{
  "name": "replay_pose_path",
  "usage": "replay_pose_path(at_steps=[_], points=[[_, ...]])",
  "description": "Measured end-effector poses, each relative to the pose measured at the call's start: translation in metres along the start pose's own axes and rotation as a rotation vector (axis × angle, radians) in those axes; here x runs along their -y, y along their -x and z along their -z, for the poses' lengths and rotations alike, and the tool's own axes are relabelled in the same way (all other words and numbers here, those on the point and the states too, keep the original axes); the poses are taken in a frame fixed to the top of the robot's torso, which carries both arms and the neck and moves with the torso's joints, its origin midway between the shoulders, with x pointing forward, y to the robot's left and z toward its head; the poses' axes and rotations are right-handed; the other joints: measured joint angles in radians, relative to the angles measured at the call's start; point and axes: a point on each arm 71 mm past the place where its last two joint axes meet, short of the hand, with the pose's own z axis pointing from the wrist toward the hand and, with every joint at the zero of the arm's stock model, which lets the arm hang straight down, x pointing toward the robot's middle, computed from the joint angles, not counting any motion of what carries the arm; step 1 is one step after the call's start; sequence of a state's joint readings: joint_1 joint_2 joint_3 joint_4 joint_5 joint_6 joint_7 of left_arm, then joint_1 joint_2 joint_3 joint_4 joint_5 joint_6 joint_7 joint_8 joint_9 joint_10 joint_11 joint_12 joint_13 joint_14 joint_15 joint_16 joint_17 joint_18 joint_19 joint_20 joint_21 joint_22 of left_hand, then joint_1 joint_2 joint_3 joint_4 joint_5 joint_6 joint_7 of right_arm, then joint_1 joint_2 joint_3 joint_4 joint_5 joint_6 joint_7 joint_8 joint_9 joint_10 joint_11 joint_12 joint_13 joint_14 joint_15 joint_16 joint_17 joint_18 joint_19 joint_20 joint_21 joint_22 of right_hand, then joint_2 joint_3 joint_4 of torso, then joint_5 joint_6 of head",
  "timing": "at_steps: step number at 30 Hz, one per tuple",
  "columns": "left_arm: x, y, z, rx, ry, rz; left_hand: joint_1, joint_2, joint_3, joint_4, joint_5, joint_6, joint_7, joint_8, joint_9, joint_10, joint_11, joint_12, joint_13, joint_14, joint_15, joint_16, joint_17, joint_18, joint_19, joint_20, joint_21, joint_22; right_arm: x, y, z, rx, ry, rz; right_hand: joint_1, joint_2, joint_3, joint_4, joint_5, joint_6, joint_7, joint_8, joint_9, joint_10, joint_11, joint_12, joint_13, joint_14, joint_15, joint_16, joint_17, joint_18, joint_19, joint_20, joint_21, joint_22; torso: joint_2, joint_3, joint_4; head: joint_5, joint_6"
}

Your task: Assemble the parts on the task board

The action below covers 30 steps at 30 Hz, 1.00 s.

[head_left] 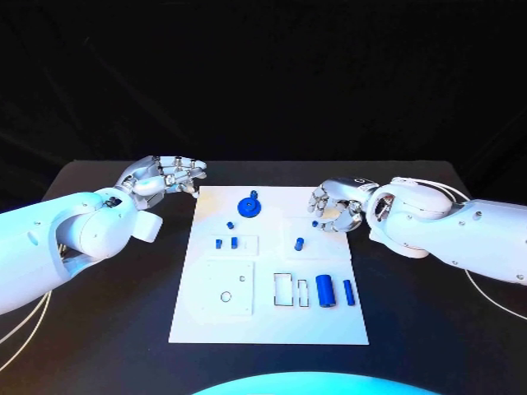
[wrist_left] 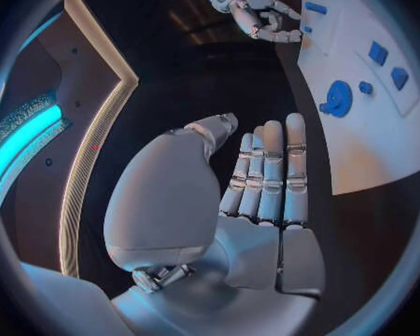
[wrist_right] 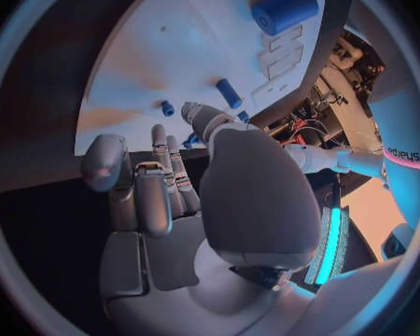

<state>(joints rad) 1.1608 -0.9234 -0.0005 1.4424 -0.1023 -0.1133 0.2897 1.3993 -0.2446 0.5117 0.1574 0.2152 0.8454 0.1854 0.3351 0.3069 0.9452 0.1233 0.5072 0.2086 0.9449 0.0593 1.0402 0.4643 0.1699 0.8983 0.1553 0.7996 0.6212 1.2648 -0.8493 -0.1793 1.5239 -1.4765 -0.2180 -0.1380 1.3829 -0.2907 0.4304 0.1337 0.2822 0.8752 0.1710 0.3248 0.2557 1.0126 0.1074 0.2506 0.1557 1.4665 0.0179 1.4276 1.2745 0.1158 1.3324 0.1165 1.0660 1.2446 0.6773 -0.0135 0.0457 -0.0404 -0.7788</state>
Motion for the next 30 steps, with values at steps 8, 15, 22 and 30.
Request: replay_pose_path(at_steps=[8,15,22,30], points=[[0.002,-0.001,0.001,0.009,-0.021,0.059,0.0,0.0,-0.008,0.003,0.0,-0.023,0.016,0.0,-0.007,-0.004,0.004,0.0,-0.005,-0.003,0.003,-0.007,-0.006,0.0,0.006,0.006,-0.018,-0.014,-0.005,-0.007,-0.003,-0.013,-0.011,0.059,0.006,0.006,-0.001,-0.001,0.0,0.011,-0.01,0.0,-0.002,0.008,-0.007,0.0,-0.006,0.0,0.0,0.005,0.006,0.0,0.004,0.003,0.005,0.01,0.0,0.0007,0.0003,0.0,-0.002],[0.002,0.0,0.001,0.014,-0.029,0.076,0.003,0.003,-0.013,0.007,0.0,-0.034,0.02,0.0,-0.009,-0.008,0.008,0.0,-0.007,-0.003,0.003,-0.007,-0.009,0.0,0.01,0.006,-0.023,-0.019,-0.007,-0.011,-0.005,-0.016,-0.017,0.075,0.012,0.041,0.065,0.006,0.0,0.055,-0.011,0.0,-0.003,0.055,-0.014,0.004,-0.021,0.0,0.0,0.009,0.012,0.0,0.027,-0.002,0.047,0.039,0.0,0.0019,0.0002,0.001,-0.003],[0.003,0.0,0.001,0.016,-0.032,0.083,0.005,0.005,-0.015,0.004,0.0,-0.04,0.022,0.0,-0.009,-0.011,0.011,0.0,-0.008,-0.003,0.003,-0.007,-0.009,0.0,0.013,0.005,-0.027,-0.021,-0.007,-0.015,-0.007,-0.019,-0.022,0.077,0.016,0.053,0.131,-0.002,0.0,0.08,-0.019,0.0,-0.002,0.087,-0.019,0.004,-0.035,-0.001,-0.001,0.01,0.009,0.0,0.034,-0.009,0.055,0.052,0.0,0.0025,-0.0006,0.003,-0.004],[0.003,0.0,0.002,0.016,-0.033,0.084,0.007,0.007,-0.015,0.004,0.0,-0.041,0.02,0.0,-0.009,-0.013,0.012,0.0,-0.009,-0.005,0.005,-0.007,-0.01,0.0,0.015,0.007,-0.027,-0.022,-0.007,-0.016,-0.01,-0.011,-0.026,0.077,0.012,0.057,0.151,-0.007,0.0,0.093,-0.02,0.004,0.001,0.101,-0.022,0.002,-0.036,0.0,-0.008,0.013,0.009,0.0,0.034,-0.009,0.064,0.058,0.001,0.003,-0.0007,0.002,-0.006]])
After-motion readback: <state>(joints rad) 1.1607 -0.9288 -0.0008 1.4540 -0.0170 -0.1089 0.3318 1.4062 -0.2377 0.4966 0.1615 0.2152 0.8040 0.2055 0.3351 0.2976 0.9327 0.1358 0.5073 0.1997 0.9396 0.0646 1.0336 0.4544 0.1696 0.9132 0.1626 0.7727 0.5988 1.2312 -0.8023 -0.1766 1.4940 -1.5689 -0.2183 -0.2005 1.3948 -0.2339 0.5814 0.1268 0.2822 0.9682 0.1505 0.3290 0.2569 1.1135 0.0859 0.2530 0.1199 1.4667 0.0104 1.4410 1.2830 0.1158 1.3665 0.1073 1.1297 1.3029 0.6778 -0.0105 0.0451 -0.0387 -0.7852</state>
